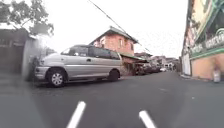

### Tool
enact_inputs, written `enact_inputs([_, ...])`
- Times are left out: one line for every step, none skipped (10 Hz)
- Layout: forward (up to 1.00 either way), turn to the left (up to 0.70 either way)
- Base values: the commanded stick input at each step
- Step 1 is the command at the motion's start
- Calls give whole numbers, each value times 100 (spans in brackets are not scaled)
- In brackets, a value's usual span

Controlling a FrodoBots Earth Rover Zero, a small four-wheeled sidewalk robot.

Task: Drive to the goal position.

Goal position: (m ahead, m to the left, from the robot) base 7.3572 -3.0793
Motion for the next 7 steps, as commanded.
enact_inputs([70, -35])
enact_inputs([70, -35])
enact_inputs([70, -35])
enact_inputs([70, -35])
enact_inputs([70, -35])
enact_inputs([70, -35])
enact_inputs([70, -35])
